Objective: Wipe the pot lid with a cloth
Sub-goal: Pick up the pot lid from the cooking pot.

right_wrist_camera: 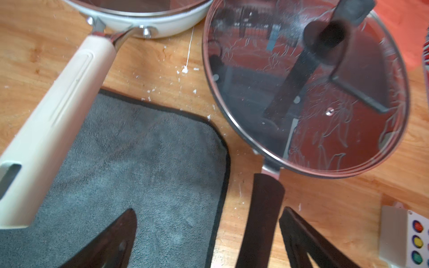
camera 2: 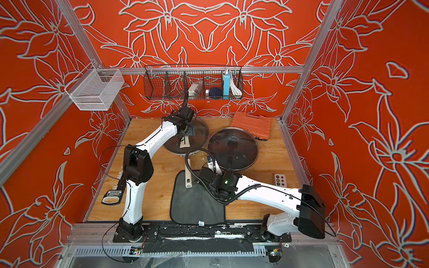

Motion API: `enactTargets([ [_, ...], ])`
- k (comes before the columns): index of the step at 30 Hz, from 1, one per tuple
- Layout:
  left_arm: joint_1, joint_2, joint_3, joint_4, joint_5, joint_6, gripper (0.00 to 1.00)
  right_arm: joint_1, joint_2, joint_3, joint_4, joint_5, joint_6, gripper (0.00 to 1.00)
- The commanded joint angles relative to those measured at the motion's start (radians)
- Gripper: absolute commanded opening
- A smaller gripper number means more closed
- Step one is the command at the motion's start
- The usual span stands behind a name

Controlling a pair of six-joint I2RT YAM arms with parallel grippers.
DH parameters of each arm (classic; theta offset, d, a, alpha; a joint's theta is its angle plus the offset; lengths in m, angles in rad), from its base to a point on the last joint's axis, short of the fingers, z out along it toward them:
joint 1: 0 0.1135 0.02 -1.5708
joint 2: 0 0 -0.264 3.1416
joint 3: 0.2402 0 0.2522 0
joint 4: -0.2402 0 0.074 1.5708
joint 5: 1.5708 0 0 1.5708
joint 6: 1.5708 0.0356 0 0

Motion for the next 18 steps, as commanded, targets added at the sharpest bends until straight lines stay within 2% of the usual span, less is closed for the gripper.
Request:
enactTargets([
  [1, 0.015, -0.003, -0.006, 0.005, 0.045, -0.021, 0.78, 0.022, 0.015, -0.018, -0.001, -0.007, 0.073, 0.98],
  [6, 0.02, -0.01, -0.044, 0.054, 0.096, -0.013, 0.71, 0.041, 0.024, -0.03, -0.001, -0.004, 0.1, 0.97],
  [10, 0.021, -0.008, -0.043, 0.058, 0.109, -0.009, 0.63, 0.049, 0.032, -0.027, -0.01, -0.001, 0.111, 0.97],
  [13, 0.021, -0.005, -0.037, 0.049, 0.108, -0.012, 0.62, 0.053, 0.034, -0.021, -0.017, 0.002, 0.113, 0.97],
  [18, 0.02, -0.006, -0.04, 0.034, 0.116, -0.031, 0.54, 0.058, 0.033, -0.024, -0.026, 0.005, 0.12, 0.97],
])
